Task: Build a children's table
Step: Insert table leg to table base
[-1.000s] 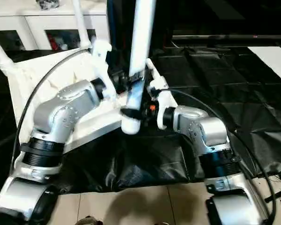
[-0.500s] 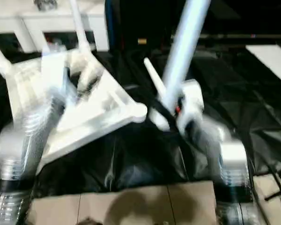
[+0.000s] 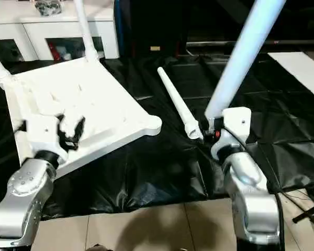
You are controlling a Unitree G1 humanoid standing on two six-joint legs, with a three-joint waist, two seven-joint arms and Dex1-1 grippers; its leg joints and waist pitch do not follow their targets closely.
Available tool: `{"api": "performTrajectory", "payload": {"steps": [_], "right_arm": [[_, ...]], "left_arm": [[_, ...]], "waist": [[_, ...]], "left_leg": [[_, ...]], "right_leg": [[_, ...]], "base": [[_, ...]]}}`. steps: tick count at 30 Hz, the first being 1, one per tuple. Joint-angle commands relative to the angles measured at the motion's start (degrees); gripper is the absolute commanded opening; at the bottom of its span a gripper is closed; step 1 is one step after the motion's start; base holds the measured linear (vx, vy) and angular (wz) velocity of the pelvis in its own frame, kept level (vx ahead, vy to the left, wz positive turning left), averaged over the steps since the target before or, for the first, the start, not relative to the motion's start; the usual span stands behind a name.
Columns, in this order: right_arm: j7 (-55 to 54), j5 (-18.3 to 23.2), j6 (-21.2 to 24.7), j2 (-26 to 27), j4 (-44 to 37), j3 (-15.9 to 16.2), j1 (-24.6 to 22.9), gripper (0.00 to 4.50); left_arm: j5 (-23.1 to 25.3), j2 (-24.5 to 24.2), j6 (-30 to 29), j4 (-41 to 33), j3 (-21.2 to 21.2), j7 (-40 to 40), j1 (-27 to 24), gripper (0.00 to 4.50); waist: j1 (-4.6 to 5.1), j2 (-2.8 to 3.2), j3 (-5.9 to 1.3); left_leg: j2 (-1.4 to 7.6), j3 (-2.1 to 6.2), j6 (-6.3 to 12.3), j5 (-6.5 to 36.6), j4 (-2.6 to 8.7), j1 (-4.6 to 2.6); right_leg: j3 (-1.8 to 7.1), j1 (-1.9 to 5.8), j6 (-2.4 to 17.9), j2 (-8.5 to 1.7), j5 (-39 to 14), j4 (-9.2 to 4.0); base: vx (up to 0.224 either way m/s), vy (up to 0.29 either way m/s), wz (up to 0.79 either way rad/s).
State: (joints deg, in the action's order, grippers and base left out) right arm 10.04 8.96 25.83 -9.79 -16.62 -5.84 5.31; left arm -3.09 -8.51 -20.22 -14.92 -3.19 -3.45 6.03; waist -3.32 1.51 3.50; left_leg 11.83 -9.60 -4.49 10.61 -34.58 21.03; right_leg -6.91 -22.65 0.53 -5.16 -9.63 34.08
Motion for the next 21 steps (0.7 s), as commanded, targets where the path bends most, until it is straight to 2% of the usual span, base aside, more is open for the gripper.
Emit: {"api": "performTrajectory", "payload": {"steps": [1, 2, 4, 7, 8, 9, 10, 11, 12, 13, 14, 15, 16, 17, 18, 19, 20, 21], "right_arm": [[1.85, 0.56, 0.61, -0.27, 0.48, 1.34, -1.64, 1.88], [2.46, 0.29, 0.26, -0.56, 0.78, 2.12, -2.32, 1.88], [2.90, -0.84, -1.51, -1.01, 1.48, 3.30, -3.00, 1.88], [3.33, -1.89, -2.95, -1.51, 2.32, 4.59, -3.31, 1.88], [4.07, -3.00, -3.98, -2.38, 2.94, 6.20, -3.17, 1.88], [4.43, -2.94, -3.85, -2.45, 3.01, 6.47, -2.93, 1.88], [4.80, -2.95, -3.72, -2.61, 3.08, 6.66, -2.60, 1.88], [5.17, -2.89, -3.70, -2.74, 3.11, 6.82, -2.38, 1.88], [5.66, -2.94, -3.88, -2.97, 3.20, 7.05, -2.09, 1.88], [6.23, -3.10, -3.99, -3.35, 3.36, 7.34, -1.79, 1.88], [6.32, -3.13, -3.97, -3.42, 3.39, 7.37, -1.74, 1.88], [6.54, -3.27, -4.29, -3.67, 3.53, 7.55, -1.75, 1.88], [6.72, -3.38, -4.65, -3.83, 3.65, 7.68, -1.76, 1.88], [6.90, -2.93, -4.77, -3.72, 3.96, 7.44, -1.76, 1.88], [7.12, -2.29, -5.31, -3.43, 4.24, 7.01, -1.85, 1.88], [6.62, -1.55, -4.75, -2.87, 4.44, 6.24, -1.86, 1.88], [6.40, -1.30, -4.48, -2.66, 4.48, 5.95, -1.86, 1.88], [5.85, -0.73, -3.68, -2.27, 4.36, 5.07, -1.72, 1.88]], "left_arm": [[0.13, 0.45, -0.87, -0.65, 0.60, 0.38, 0.35, 2.91], [0.15, 0.58, -0.69, -0.58, 1.09, 0.10, 0.29, 2.91], [0.41, 0.68, -0.40, -0.44, 1.70, 0.01, 0.27, 2.91], [0.57, 1.03, -0.28, -0.30, 1.72, 0.37, 0.28, 2.91], [0.75, 1.46, -0.22, 0.06, 1.47, 0.89, 0.33, 2.91], [0.80, 1.61, -0.26, 0.10, 1.49, 1.01, 0.42, 2.91], [0.90, 1.69, -0.31, 0.15, 1.61, 1.08, 0.59, 2.91], [0.94, 1.72, -0.32, 0.19, 1.67, 1.09, 0.71, 2.91], [0.98, 1.78, -0.26, 0.30, 1.77, 1.09, 0.89, 2.91], [1.14, 1.86, -0.27, 0.47, 1.94, 1.11, 1.06, 2.91], [1.18, 1.88, -0.29, 0.49, 1.99, 1.13, 1.09, 2.91], [1.34, 1.81, -0.39, 0.45, 2.21, 1.11, 0.97, 2.91], [1.44, 1.73, -0.40, 0.39, 2.39, 1.04, 0.84, 2.91], [1.60, 1.62, -0.40, 0.15, 2.64, 0.87, 0.60, 2.91], [1.48, 1.71, -0.26, -0.11, 2.61, 0.80, 0.25, 2.91], [1.47, 1.79, -0.14, -0.17, 2.53, 0.76, 0.04, 2.91], [1.46, 1.83, -0.09, -0.16, 2.49, 0.77, -0.03, 2.91], [1.47, 2.09, 0.04, 0.15, 2.31, 1.00, 0.10, 2.91]], "waist": [[0.44, 0.68, -3.51], [0.59, 0.49, -3.46], [0.97, 0.25, -3.58], [1.50, 0.18, -3.67], [0.81, -0.71, -3.31], [1.36, 0.80, -3.93], [2.08, 0.78, -3.56], [1.98, 1.02, -3.66], [2.05, 0.88, -3.42], [1.96, 1.26, -3.47], [1.86, 1.42, -3.64], [1.98, 1.64, -3.93], [1.57, 2.14, -4.06], [1.57, 2.26, -4.03], [1.97, 1.42, -3.97], [2.11, 1.61, -3.78], [1.77, 1.24, -3.66], [1.67, 1.16, -2.94]], "left_leg": [[0.47, 0.94, 0.42, 20.76, 4.37, -0.61], [0.54, 0.94, 0.53, 20.67, 4.45, -0.39], [0.64, 0.98, 0.74, 21.26, 4.53, -0.50], [0.68, 0.93, 0.96, 20.29, 4.54, -0.16], [-0.24, 3.09, 3.19, 19.61, 5.43, 3.25], [-0.19, 4.07, 4.96, 19.36, 5.49, 3.12], [-0.88, 5.12, 6.23, 18.64, 4.51, 3.29], [-1.13, 5.33, 6.37, 17.83, 4.17, 3.31], [-1.33, 5.99, 6.66, 17.18, 3.89, 3.60], [-1.53, 6.66, 6.29, 16.54, 3.84, 4.19], [-1.49, 7.08, 6.24, 15.79, 3.88, 4.16], [-1.68, 8.05, 6.74, 12.81, 3.98, 4.82], [-1.86, 8.69, 7.20, 11.01, 4.21, 4.39], [-2.00, 9.04, 7.32, 10.93, 4.33, 4.32], [-1.23, 8.94, 6.88, 12.23, 3.97, 3.83], [0.65, 7.48, 4.44, 16.02, 3.32, 1.93], [0.98, 7.09, 3.13, 17.50, 3.23, 1.59], [0.86, 5.72, 0.33, 22.70, 4.14, 1.86]], "right_leg": [[1.86, 2.13, -1.16, -2.25, -29.45, -6.63], [1.93, 2.19, -1.08, -2.27, -28.85, -6.74], [2.05, 2.17, 0.31, -2.41, -27.97, -6.60], [2.31, 2.36, 1.27, -2.48, -26.19, -6.32], [0.19, 4.99, 2.14, -4.00, -24.96, -4.67], [-0.76, 5.25, 2.05, -4.00, -23.38, -5.06], [-1.23, 5.06, 4.59, -5.08, -23.01, -5.29], [-1.54, 5.31, 5.58, -5.20, -22.94, -5.47], [-2.20, 5.41, 6.63, -5.35, -22.97, -5.63], [-2.78, 6.24, 6.63, -5.47, -22.97, -5.35], [-3.02, 6.34, 6.74, -5.39, -21.76, -5.07], [-3.27, 6.74, 6.81, -4.93, -17.44, -4.12], [-3.27, 6.54, 7.26, -4.39, -13.54, -3.58], [-3.24, 6.47, 7.58, -4.19, -12.40, -3.33], [-2.49, 5.88, 7.88, -4.12, -12.67, -3.13], [-0.51, 4.40, 7.92, -4.35, -14.95, -3.94], [0.05, 4.38, 8.26, -5.07, -15.39, -4.17], [0.33, 4.37, 7.57, -4.56, -19.01, -4.41]], "base": [[0.000, 0.000, 0.00], [0.000, 0.000, 0.00], [0.000, 0.000, 0.00], [0.000, 0.000, 0.00], [-0.001, -0.010, 0.26], [-0.001, -0.010, 0.26], [0.003, -0.029, 0.53], [0.020, -0.040, 0.55], [0.020, -0.040, 0.55], [0.018, -0.037, 0.50], [0.016, -0.029, 0.41], [0.016, -0.029, 0.41], [0.018, -0.027, 0.44], [0.017, -0.021, 0.44], [0.017, -0.021, 0.44], [0.047, -0.024, 0.29], [0.000, 0.000, 0.00], [0.000, 0.000, 0.00]]}}
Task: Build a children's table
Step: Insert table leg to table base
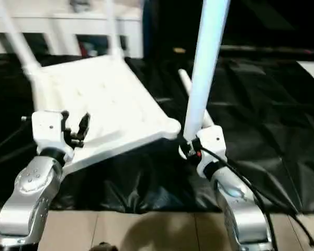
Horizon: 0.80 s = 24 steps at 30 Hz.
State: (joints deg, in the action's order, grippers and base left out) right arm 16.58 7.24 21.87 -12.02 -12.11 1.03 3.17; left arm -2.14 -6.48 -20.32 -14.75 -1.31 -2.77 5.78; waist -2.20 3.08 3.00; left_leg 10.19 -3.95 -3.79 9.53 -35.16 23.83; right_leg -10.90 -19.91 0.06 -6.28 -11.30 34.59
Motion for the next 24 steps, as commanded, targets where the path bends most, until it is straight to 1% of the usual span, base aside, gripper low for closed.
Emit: {"api": "performTrajectory", "payload": {"steps": [1, 2, 3, 4, 5, 6, 7, 8, 9, 10, 11, 12, 13, 14, 15, 16, 17, 18, 19, 20, 21, 22, 23, 24], "right_arm": [[-0.59, 1.01, 0.22, -0.11, -0.23, -1.91, 0.49, 1.88], [-0.48, 0.99, 0.19, -0.20, -0.32, -1.95, 0.50, 1.88], [-0.39, 0.93, 0.24, -0.34, -0.38, -1.92, 0.47, 1.88], [-0.38, 0.71, 0.18, -0.52, -0.44, -1.85, 0.44, 1.88], [-0.30, 0.60, 0.05, -0.74, -0.50, -1.86, 0.36, 1.88], [-0.19, 0.69, -0.13, -0.85, -0.52, -1.94, 0.21, 1.88], [-0.19, 0.69, -0.13, -0.85, -0.52, -1.94, 0.21, 1.88], [0.06, -0.27, -0.78, -1.47, -0.56, -1.15, -0.24, 1.88], [0.22, -1.17, -1.35, -1.83, -0.59, -0.41, -0.67, 1.88], [0.20, -1.41, -1.43, -1.76, -0.66, -0.15, -0.88, 1.88], [0.15, -1.45, -1.43, -1.61, -0.68, -0.07, -1.01, 1.88], [-0.02, -1.52, -1.16, -1.42, -0.99, 0.07, -1.00, 1.88], [-0.13, -1.57, -0.97, -1.31, -1.20, 0.15, -0.98, 1.88], [-0.18, -1.54, -0.66, -1.21, -1.61, 0.22, -0.79, 1.88], [-0.19, -1.53, -0.66, -1.21, -1.61, 0.20, -0.75, 1.88], [-0.22, -1.49, -0.66, -1.21, -1.60, 0.13, -0.61, 1.88], [-0.51, -0.71, -0.32, -0.72, -1.39, -0.56, -0.42, 1.88], [-1.04, 0.53, 0.40, -0.23, -0.84, -1.94, -0.05, 1.88], [-0.96, 0.32, 0.22, -0.63, -0.62, -1.95, 0.00, 1.88], [-0.83, 0.00, 0.00, -1.00, -0.50, -1.81, 0.00, 1.88], [-0.71, -0.50, -0.40, -1.21, -0.20, -1.60, -0.23, 1.88], [-0.85, -0.69, -0.49, -1.03, 0.13, -1.56, -0.37, 1.88], [-0.92, -0.75, -0.50, -0.92, 0.27, -1.54, -0.40, 1.88], [-1.00, -0.88, -0.34, -0.89, 0.25, -1.41, -0.29, 1.88]], "left_arm": [[0.52, 0.17, 0.14, 0.10, 0.39, 0.42, 0.47, 2.91], [0.54, 0.26, 0.14, 0.21, 0.42, 0.48, 0.58, 2.91], [0.58, 0.33, 0.14, 0.35, 0.52, 0.51, 0.68, 2.91], [0.54, 0.45, 0.22, 0.66, 0.68, 0.43, 0.83, 2.91], [0.57, 0.55, 0.16, 0.95, 0.98, 0.30, 0.97, 2.91], [0.68, 0.47, -0.13, 1.14, 1.35, 0.05, 1.02, 2.91], [0.68, 0.47, -0.13, 1.14, 1.35, 0.05, 1.02, 2.91], [0.45, 0.39, -0.32, 1.09, 1.35, -0.28, 0.93, 2.91], [0.20, 0.35, -0.28, 1.01, 1.10, -0.54, 0.79, 2.91], [-0.03, 0.38, -0.24, 1.05, 0.80, -0.62, 0.68, 2.91], [-0.14, 0.40, -0.18, 1.11, 0.61, -0.65, 0.58, 2.91], [-0.41, 0.62, -0.06, 1.39, 0.20, -0.52, 0.61, 2.91], [-0.59, 0.78, 0.02, 1.59, -0.07, -0.41, 0.66, 2.91], [-0.74, 1.07, 0.07, 1.87, -0.31, -0.17, 0.86, 2.91], [-0.73, 1.10, 0.07, 1.91, -0.29, -0.15, 0.89, 2.91], [-0.69, 1.18, 0.06, 2.01, -0.23, -0.09, 1.00, 2.91], [-0.62, 1.26, 0.09, 2.17, -0.06, 0.03, 1.09, 2.91], [-0.50, 1.37, -0.09, 2.30, 0.36, 0.16, 1.12, 2.91], [-0.38, 1.20, -0.24, 2.07, 0.73, -0.08, 1.04, 2.91], [-0.31, 1.07, -0.34, 1.89, 0.97, -0.27, 0.99, 2.91], [-0.48, 0.92, -0.34, 1.49, 0.84, -0.43, 0.61, 2.91], [-0.67, 0.84, -0.10, 1.43, 0.40, -0.47, 0.26, 2.91], [-0.71, 0.81, 0.03, 1.48, 0.19, -0.50, 0.13, 2.91], [-0.68, 0.78, 0.09, 1.69, 0.02, -0.46, 0.14, 2.91]], "waist": [[0.47, -0.41, -2.69], [0.44, -0.71, -2.67], [0.60, -0.76, -2.57], [0.82, -0.82, -2.54], [0.77, 0.01, -2.58], [0.96, -0.23, -2.65], [0.98, -0.40, -2.72], [0.98, -0.49, -2.63], [1.04, -0.75, -2.47], [1.22, -0.96, -2.41], [1.33, -0.98, -2.36], [0.89, -1.93, -1.94], [1.02, -0.31, -2.18], [1.84, -0.78, -1.95], [2.26, -0.78, -1.98], [3.04, -0.97, -1.74], [3.59, -0.46, -1.65], [5.08, 0.06, -1.17], [5.04, 0.51, -1.15], [5.11, 0.59, -1.32], [5.29, 0.38, -1.15], [5.54, -0.16, -1.36], [5.59, -0.25, -1.60], [5.44, -0.79, -2.15]], "left_leg": [[2.57, -0.37, -1.29, 25.18, 4.84, -1.18], [2.50, -0.76, -2.21, 26.24, 5.18, -1.27], [2.34, -1.12, -2.58, 27.05, 5.44, -1.31], [2.25, -1.30, -2.66, 28.00, 5.57, -1.43], [2.20, -1.26, -2.88, 28.71, 5.57, -1.64], [2.16, -1.44, -2.95, 29.15, 5.43, -1.93], [2.12, -1.49, -2.80, 28.86, 5.49, -1.90], [2.07, -1.71, -2.51, 29.40, 5.60, -2.00], [1.92, -1.92, -2.59, 32.31, 5.51, -2.77], [1.74, -2.09, -2.60, 34.31, 5.27, -3.49], [1.61, -2.15, -2.45, 35.20, 5.18, -3.81], [0.32, -0.67, -0.70, 35.65, 6.09, -0.02], [0.12, -0.62, -0.48, 36.70, 6.12, 0.07], [-0.67, -0.25, 0.91, 37.69, 5.39, 1.01], [-1.15, -0.74, 1.41, 35.55, 3.48, 0.44], [-1.07, -0.86, 1.95, 33.01, 1.51, 0.13], [-0.25, -1.05, 1.08, 33.34, 1.10, -2.13], [1.39, -0.42, -1.39, 39.19, 2.49, -4.90], [2.04, -0.02, -2.38, 43.69, 3.65, -5.27], [3.29, 0.93, -2.95, 50.55, 6.09, -5.80], [3.40, 1.26, -3.22, 52.63, 7.15, -6.06], [2.70, 0.73, -2.92, 50.45, 6.50, -6.59], [2.15, 0.23, -2.58, 47.75, 6.02, -6.22], [1.13, -1.28, -0.94, 39.47, 5.12, -4.26]], "right_leg": [[4.41, 1.76, 7.26, -3.37, -18.81, -4.91], [4.84, 1.61, 6.04, -3.17, -20.16, -5.01], [5.17, 1.64, 4.96, -3.06, -22.12, -5.15], [5.47, 1.41, 4.12, -3.00, -24.34, -5.24], [5.57, 1.32, 3.85, -3.04, -25.24, -5.25], [5.94, 1.04, 3.49, -3.04, -25.31, -5.74], [6.01, 1.09, 3.58, -2.94, -24.76, -5.57], [6.09, 1.05, 3.25, -2.86, -25.92, -5.66], [6.05, 0.95, 2.01, -2.90, -31.24, -6.05], [6.05, 0.72, 0.86, -2.82, -35.89, -6.63], [5.92, 0.69, 0.39, -2.72, -38.02, -6.89], [3.56, 3.78, -1.16, -3.97, -42.19, -6.53], [3.38, 4.35, -1.43, -3.79, -43.46, -6.38], [2.61, 5.22, -1.11, -4.58, -47.19, -6.23], [2.07, 5.35, -0.08, -5.66, -51.04, -7.74], [0.87, 5.45, 0.52, -6.88, -54.20, -9.20], [0.90, 4.18, 0.95, -6.04, -53.91, -9.61], [0.91, 2.12, 2.09, -2.70, -45.85, -8.39], [1.11, 2.31, 2.34, -1.40, -41.06, -7.18], [2.29, 3.09, 3.14, -0.26, -31.65, -4.62], [3.50, 3.30, 3.87, 0.00, -26.86, -3.83], [4.64, 2.88, 5.11, -0.55, -26.60, -4.77], [5.11, 3.22, 5.73, -1.03, -27.67, -5.39], [6.39, 4.99, 6.73, -2.20, -30.10, -6.61]], "base": [[0.000, 0.000, 0.00], [0.000, 0.000, 0.00], [0.000, 0.000, 0.00], [0.000, 0.000, 0.00], [0.000, 0.000, 0.00], [0.000, 0.000, 0.00], [0.000, 0.000, 0.00], [0.000, 0.000, 0.00], [0.000, 0.000, 0.00], [0.000, 0.000, 0.00], [0.000, 0.000, 0.00], [0.000, 0.000, 0.00], [0.001, -0.005, 0.26], [0.027, -0.003, 0.55], [0.027, -0.003, 0.55], [0.027, 0.000, 0.56], [-0.005, 0.010, 0.33], [-0.005, 0.010, 0.33], [0.000, 0.000, 0.00], [0.083, 0.042, -0.05], [0.083, 0.042, -0.05], [0.079, 0.024, -0.07], [0.103, 0.005, -0.07], [0.103, 0.005, -0.07]]}}
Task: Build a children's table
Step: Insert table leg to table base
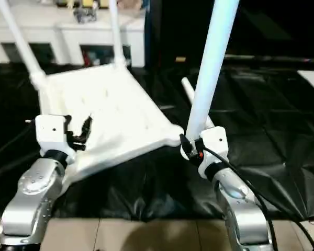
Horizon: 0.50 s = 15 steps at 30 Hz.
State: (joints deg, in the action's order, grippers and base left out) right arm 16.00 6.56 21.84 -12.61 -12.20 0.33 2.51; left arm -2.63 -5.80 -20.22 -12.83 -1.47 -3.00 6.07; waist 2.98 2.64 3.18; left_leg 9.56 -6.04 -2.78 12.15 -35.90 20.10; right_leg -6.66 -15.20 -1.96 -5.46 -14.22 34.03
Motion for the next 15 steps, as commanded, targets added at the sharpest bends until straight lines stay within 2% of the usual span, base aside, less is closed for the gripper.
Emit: {"api": "performTrajectory", "payload": {"steps": [1, 2, 3, 4, 5, 6, 7, 8, 9, 10, 11, 12, 13, 14, 15], "right_arm": [[-0.47, -0.29, -0.20, -0.29, 0.32, -0.58, 0.45, 1.88], [-0.37, -0.25, 0.01, -0.32, 0.10, -0.47, 0.68, 1.88], [-0.30, -0.20, 0.19, -0.31, -0.06, -0.43, 0.85, 1.88], [-0.11, -0.28, 0.24, -0.50, 0.07, -0.39, 1.22, 1.88], [-0.04, -0.34, 0.20, -0.63, 0.23, -0.41, 1.36, 1.88], [0.07, -0.45, 0.02, -1.08, 0.71, -0.51, 1.61, 1.88], [0.13, -0.53, -0.18, -1.31, 0.91, -0.55, 1.54, 1.88], [0.17, -0.63, -0.35, -1.49, 1.07, -0.58, 1.39, 1.88], [0.18, -0.79, -0.47, -1.62, 1.26, -0.59, 1.08, 1.88], [0.04, -0.95, -0.58, -1.58, 1.38, -0.55, 0.94, 1.88], [-0.06, -1.06, -0.65, -1.53, 1.46, -0.52, 0.85, 1.88], [-0.18, -1.04, -0.50, -1.35, 1.20, -0.45, 0.72, 1.88], [-0.25, -1.02, -0.35, -1.27, 0.98, -0.39, 0.68, 1.88], [-0.38, -0.84, 0.12, -1.05, 0.35, -0.26, 0.62, 1.88], [-0.43, -0.74, 0.36, -0.95, 0.06, -0.21, 0.64, 1.88]], "left_arm": [[-0.14, 0.09, 0.03, -0.06, 0.09, -0.24, -0.12, 2.91], [-0.14, 0.19, -0.01, 0.10, 0.05, -0.15, 0.15, 2.91], [-0.14, 0.27, -0.02, 0.23, 0.02, -0.10, 0.36, 2.91], [-0.04, 0.42, -0.10, 0.45, 0.14, 0.03, 0.77, 2.91], [0.08, 0.49, -0.12, 0.58, 0.28, 0.10, 0.92, 2.91], [0.38, 0.54, -0.25, 0.73, 0.77, 0.22, 1.15, 2.91], [0.46, 0.45, -0.42, 0.48, 1.12, -0.01, 1.03, 2.91], [0.51, 0.29, -0.57, 0.14, 1.36, -0.28, 0.79, 2.91], [0.57, 0.02, -0.64, -0.30, 1.44, -0.55, 0.28, 2.91], [0.51, -0.11, -0.54, -0.35, 1.25, -0.63, 0.02, 2.91], [0.47, -0.20, -0.46, -0.36, 1.12, -0.68, -0.13, 2.91], [0.38, -0.24, -0.44, -0.20, 0.79, -0.60, -0.24, 2.91], [0.35, -0.22, -0.39, -0.10, 0.63, -0.56, -0.24, 2.91], [0.24, -0.10, -0.28, 0.19, 0.24, -0.42, -0.15, 2.91], [0.17, -0.05, -0.26, 0.31, 0.08, -0.37, -0.05, 2.91]], "waist": [[-0.07, -0.50, -2.79], [-0.62, -0.85, -3.22], [-0.81, -0.63, -3.81], [-0.86, 0.11, -4.24], [-0.62, 0.35, -4.35], [-0.30, 0.52, -4.68], [0.09, 0.57, -5.03], [0.21, 0.72, -5.13], [0.52, 0.44, -5.23], [0.97, 0.22, -5.45], [0.53, -0.20, -5.30], [-0.67, -1.12, -4.99], [-1.39, -1.57, -5.39], [-2.58, -1.74, -4.86], [-3.06, -1.28, -5.03]], "left_leg": [[1.33, 0.10, -0.35, 30.86, 5.54, 0.74], [1.04, -0.93, 2.39, 22.13, 4.96, 1.90], [1.25, -1.17, 4.40, 14.76, 4.83, 2.58], [1.22, -1.17, 5.83, 10.58, 4.97, 1.87], [1.31, -0.92, 6.60, 9.55, 5.17, 1.14], [1.51, -0.23, 8.91, 6.56, 5.19, 0.11], [1.84, 0.69, 13.21, 1.60, 4.99, -1.51], [2.16, 1.23, 16.12, -0.56, 4.87, -2.61], [2.97, 2.29, 22.06, -4.51, 4.33, -4.53], [3.45, 3.17, 26.85, -9.01, 3.68, -5.81], [3.01, 3.10, 28.31, -10.66, 3.32, -5.34], [0.47, 0.78, 27.60, -10.18, 1.99, -2.15], [-2.05, -0.56, 26.26, -10.78, 0.55, 0.87], [-2.71, -1.21, 22.46, -7.93, -0.24, 4.42], [-1.77, -0.88, 18.31, -7.47, 0.05, 4.54]], "right_leg": [[2.78, 1.64, 8.99, -3.33, -27.16, -6.30], [3.28, 2.63, 8.49, -3.62, -28.63, -6.97], [3.12, 3.54, 8.52, -3.43, -24.87, -6.88], [2.58, 3.12, 8.93, -2.23, -19.14, -6.33], [2.26, 2.64, 9.51, -1.52, -15.98, -5.88], [1.68, 2.41, 10.65, -0.63, -9.71, -4.88], [1.18, 1.54, 11.26, 0.17, -3.34, -3.45], [0.94, 0.76, 11.31, 0.47, -1.58, -2.71], [0.89, -1.08, 11.12, 0.55, 0.16, -1.30], [1.27, -2.52, 10.10, 0.16, 1.32, -0.13], [1.93, -2.34, 9.11, -0.17, 2.67, -0.17], [3.64, 0.26, 9.32, -1.11, 7.03, -1.48], [4.67, 3.43, 9.31, -0.88, 10.99, -1.96], [5.99, 5.47, 8.89, -2.09, 10.31, -3.57], [5.84, 5.87, 8.73, -1.72, 10.01, -3.21]], "base": [[0.099, -0.003, -0.05], [0.095, 0.002, -0.05], [0.095, 0.002, -0.05], [0.122, 0.005, -0.02], [0.147, 0.004, 0.03], [0.147, 0.004, 0.03], [0.165, 0.008, 0.03], [0.082, 0.005, 0.03], [0.148, 0.001, 0.07], [0.126, -0.021, 0.04], [0.186, -0.032, 0.06], [0.121, -0.029, 0.02], [0.093, -0.016, 0.05], [0.000, 0.000, 0.00], [0.071, -0.027, 0.05]]}}
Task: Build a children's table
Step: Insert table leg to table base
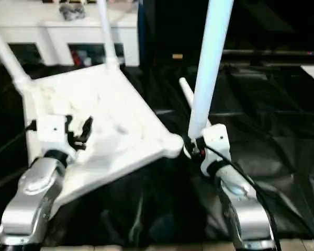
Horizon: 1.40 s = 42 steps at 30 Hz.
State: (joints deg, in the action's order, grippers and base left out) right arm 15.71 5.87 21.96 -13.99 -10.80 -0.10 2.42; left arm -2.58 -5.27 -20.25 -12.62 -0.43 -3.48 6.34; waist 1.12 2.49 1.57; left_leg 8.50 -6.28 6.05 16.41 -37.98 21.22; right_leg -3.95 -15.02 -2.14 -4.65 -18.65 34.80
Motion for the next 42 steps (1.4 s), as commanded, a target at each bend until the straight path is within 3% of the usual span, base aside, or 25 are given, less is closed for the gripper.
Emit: {"api": "performTrajectory", "payload": {"steps": [1, 2, 3, 4, 5, 6, 7, 8, 9, 10, 11, 13, 15, 17, 19, 26, 31, 33, 34, 35, 36, 37, 39, 40, 42], "right_arm": [[-0.02, -0.23, 0.27, 0.21, -1.30, 0.39, 0.94, 1.88], [0.10, -0.39, 0.08, -0.07, -1.02, 0.56, 1.14, 1.88], [0.21, -0.48, -0.13, -0.31, -0.69, 0.65, 1.29, 1.88], [0.27, -0.42, -0.20, -0.36, -0.54, 0.60, 1.32, 1.88], [0.32, -0.34, -0.24, -0.34, -0.39, 0.49, 1.34, 1.88], [0.40, -0.29, -0.35, -0.36, -0.29, 0.37, 1.23, 1.88], [0.42, -0.22, -0.40, -0.29, -0.20, 0.37, 1.08, 1.88], [0.39, -0.19, -0.40, -0.24, -0.17, 0.41, 0.99, 1.88], [0.49, -0.21, -0.42, -0.12, -0.17, 0.71, 1.06, 1.88], [0.56, -0.21, -0.40, 0.01, -0.20, 1.12, 1.27, 1.88], [0.59, -0.18, -0.38, 0.03, -0.21, 1.20, 1.34, 1.88], [0.72, -0.24, -0.40, -0.01, -0.04, 1.48, 1.77, 1.88], [0.76, -0.27, -0.48, -0.06, 0.23, 1.40, 1.98, 1.88], [0.75, -0.19, -0.56, -0.03, 0.50, 1.07, 2.16, 1.88], [0.86, 0.12, -0.94, 0.15, 0.89, 0.36, 2.57, 1.88], [3.92, 3.71, -0.87, -1.47, 3.11, -2.53, 5.32, 1.88], [5.74, 3.90, -0.89, -4.11, 4.70, -4.20, 7.08, 1.88], [5.79, 3.53, -1.28, -4.93, 5.23, -4.56, 7.33, 1.88], [5.80, 3.50, -1.32, -5.00, 5.27, -4.59, 7.35, 1.88], [5.81, 3.26, -2.03, -5.76, 6.13, -4.98, 7.64, 1.88], [5.91, 3.48, -2.08, -6.16, 6.33, -5.38, 7.71, 1.88], [5.93, 3.56, -2.06, -6.28, 6.31, -5.49, 7.69, 1.88], [6.00, 3.81, -1.89, -6.68, 6.03, -5.97, 7.54, 1.88], [6.03, 3.84, -1.89, -6.74, 5.99, -6.06, 7.50, 1.88], [6.14, 3.81, -1.90, -6.82, 5.95, -6.27, 7.42, 1.88]], "left_arm": [[0.22, -0.32, 0.18, 0.47, -0.99, 0.42, 0.01, 2.91], [0.64, -0.30, 0.10, 0.77, -0.62, 0.73, 0.25, 2.91], [1.14, -0.36, -0.08, 0.98, -0.14, 1.00, 0.36, 2.91], [1.42, -0.42, -0.22, 1.01, 0.15, 1.06, 0.33, 2.91], [1.68, -0.55, -0.44, 0.98, 0.46, 1.08, 0.26, 2.91], [1.89, -0.71, -0.67, 0.68, 0.81, 0.95, -0.04, 2.91], [1.69, -0.75, -0.73, 0.32, 0.75, 0.72, -0.44, 2.91], [1.48, -0.78, -0.74, 0.07, 0.61, 0.55, -0.70, 2.91], [1.40, -0.78, -0.74, 0.32, 0.33, 0.52, -0.66, 2.91], [1.41, -0.77, -0.72, 0.84, 0.03, 0.58, -0.39, 2.91], [1.43, -0.75, -0.71, 0.94, 0.04, 0.60, -0.28, 2.91], [1.90, -0.89, -0.70, 1.39, 0.65, 0.56, 0.42, 2.91], [2.52, -1.34, -0.95, 1.64, 1.59, 0.01, 0.77, 2.91], [1.85, -1.74, -0.52, 2.10, 2.32, -1.86, 1.15, 2.91], [0.24, -3.74, 0.15, 3.95, 4.55, -7.55, 2.86, 2.91], [-4.09, -9.06, -1.70, 12.40, 11.95, -28.41, 12.00, 3.29], [-3.12, -10.26, -2.89, 22.66, 16.73, -38.58, 19.66, 3.61], [-2.83, -9.86, -4.05, 26.00, 18.12, -40.24, 22.10, 3.61], [-2.78, -9.83, -4.17, 26.28, 18.23, -40.32, 22.30, 3.61], [-2.30, -8.86, -4.43, 30.68, 19.13, -41.18, 25.17, 3.61], [-2.47, -8.02, -5.90, 33.27, 19.49, -41.89, 26.91, 3.61], [-2.58, -7.70, -6.26, 34.01, 19.52, -42.06, 27.42, 3.61], [-2.74, -6.20, -6.80, 36.61, 19.46, -42.01, 29.13, 3.33], [-2.68, -5.88, -6.82, 37.21, 19.43, -41.91, 29.46, 3.24], [-2.17, -5.10, -6.33, 39.18, 19.37, -41.37, 30.44, 3.12]], "waist": [[-1.14, -0.24, -3.72], [-0.72, 0.39, -4.03], [1.66, 0.69, -4.75], [2.20, 0.70, -4.85], [1.80, -0.20, -4.56], [-0.03, -3.48, -3.60], [-2.22, -2.59, -3.83], [-1.96, -3.43, -3.44], [-2.11, -2.89, -3.50], [-1.82, -2.27, -3.53], [-1.78, -1.93, -3.48], [-1.60, -1.06, -2.44], [-1.38, -0.87, -1.77], [-1.45, -1.36, -1.13], [-1.70, -1.55, -1.06], [-2.20, -1.95, -1.66], [-2.89, -1.33, -2.85], [-3.05, -1.66, -3.23], [-3.15, -1.59, -3.22], [-3.33, -0.76, -3.24], [-3.19, -1.34, -3.12], [-3.32, -1.05, -3.16], [-3.45, -1.38, -3.13], [-3.49, -0.93, -3.15], [-3.47, -1.19, -3.04]], "left_leg": [[0.01, 0.01, 7.58, -15.13, 2.93, 1.09], [1.27, 1.37, 8.56, -20.08, 3.27, -2.06], [5.81, 6.36, 16.20, -35.48, 2.41, -9.21], [8.43, 8.70, 19.94, -45.02, 2.28, -10.80], [8.68, 9.78, 20.87, -57.59, 1.37, -9.17], [0.60, 4.52, 11.43, -47.42, -0.44, 0.32], [-1.86, 2.13, 4.42, -30.71, 0.43, 2.34], [-1.68, 1.62, 0.63, -23.14, 1.21, 2.33], [-1.28, 1.39, -5.81, -13.98, 2.64, 1.25], [-0.67, 1.34, -8.09, -9.43, 3.59, 0.25], [-0.16, 1.40, -8.30, -8.04, 4.14, 0.06], [1.68, 1.57, -11.10, -0.88, 5.80, -0.78], [2.59, 1.37, -11.81, 7.08, 6.99, -1.18], [2.84, 0.46, -11.64, 13.97, 7.51, -1.84], [2.90, -0.22, -11.94, 16.32, 7.67, -2.16], [2.61, -0.81, -11.80, 14.01, 7.84, -1.28], [2.30, -1.60, -9.52, 2.51, 6.94, -0.16], [2.30, -1.85, -8.01, -1.59, 6.52, 0.11], [2.29, -2.00, -7.55, -1.95, 6.43, 0.04], [2.34, -2.02, -7.21, -1.35, 6.32, -0.15], [2.32, -2.28, -7.21, -0.03, 6.39, -0.15], [2.50, -2.30, -7.17, 0.28, 6.39, -0.30], [2.51, -2.38, -6.50, -0.38, 6.35, 0.06], [2.58, -2.31, -6.37, -0.40, 6.34, 0.06], [2.63, -2.37, -6.00, 0.32, 6.40, 0.15]], "right_leg": [[1.75, 4.34, 8.32, -0.46, 17.56, -2.43], [0.77, 1.78, 7.91, 0.73, 20.41, -0.58], [0.51, -6.11, 5.18, 0.45, 17.58, 3.30], [1.62, -8.79, 2.80, -1.49, 12.47, 4.15], [4.68, -9.51, -0.28, -4.97, 13.18, 3.49], [6.74, -3.07, -2.94, -5.04, 30.58, 1.22], [6.27, -0.93, -4.73, -3.77, 46.58, 1.55], [5.85, -0.86, -5.21, -3.27, 50.82, 1.19], [4.66, -0.41, -4.39, -2.37, 51.27, 1.12], [4.20, -0.45, -3.52, -2.02, 45.73, 0.54], [4.07, -0.57, -2.85, -1.94, 42.14, 0.21], [3.43, -1.78, 3.76, -1.15, 21.38, -1.28], [3.51, -1.89, 9.47, -1.33, 4.96, -2.25], [3.87, -3.00, 11.15, -1.30, -6.73, -3.30], [4.23, -4.03, 9.92, -1.69, -13.74, -4.13], [4.35, -4.38, 8.76, -2.02, -11.73, -3.80], [4.29, -3.84, 11.54, -1.85, 5.13, -2.54], [4.24, -3.62, 12.86, -1.75, 12.35, -1.93], [4.20, -3.79, 13.30, -1.74, 13.12, -1.92], [4.17, -3.90, 14.11, -1.85, 12.81, -1.84], [4.18, -3.92, 14.33, -1.68, 11.09, -2.21], [4.18, -3.98, 14.87, -1.79, 10.93, -2.26], [4.15, -3.71, 15.52, -1.88, 11.53, -2.15], [4.14, -3.71, 15.67, -1.99, 11.46, -2.09], [4.10, -3.66, 15.75, -2.01, 10.00, -2.37]], "base": [[0.082, -0.038, 0.13], [0.095, -0.075, 0.11], [0.056, -0.054, 0.09], [-0.021, -0.054, -0.18], [-0.078, -0.035, -0.30], [-0.078, -0.035, -0.30], [-0.058, -0.053, -0.09], [-0.051, -0.064, 0.06], [-0.051, -0.064, 0.06], [-0.091, -0.041, 0.00], [-0.109, -0.009, -0.05], [-0.112, 0.010, -0.04], [-0.106, 0.051, -0.01], [-0.112, 0.039, 0.05], [-0.105, 0.032, 0.08], [-0.032, 0.013, 0.01], [0.000, 0.000, 0.00], [0.000, 0.000, 0.00], [0.000, 0.000, 0.00], [0.000, 0.000, 0.00], [0.000, 0.000, 0.00], [0.000, 0.000, 0.00], [0.000, 0.000, 0.00], [0.000, 0.000, 0.00], [0.000, 0.000, 0.00]]}}
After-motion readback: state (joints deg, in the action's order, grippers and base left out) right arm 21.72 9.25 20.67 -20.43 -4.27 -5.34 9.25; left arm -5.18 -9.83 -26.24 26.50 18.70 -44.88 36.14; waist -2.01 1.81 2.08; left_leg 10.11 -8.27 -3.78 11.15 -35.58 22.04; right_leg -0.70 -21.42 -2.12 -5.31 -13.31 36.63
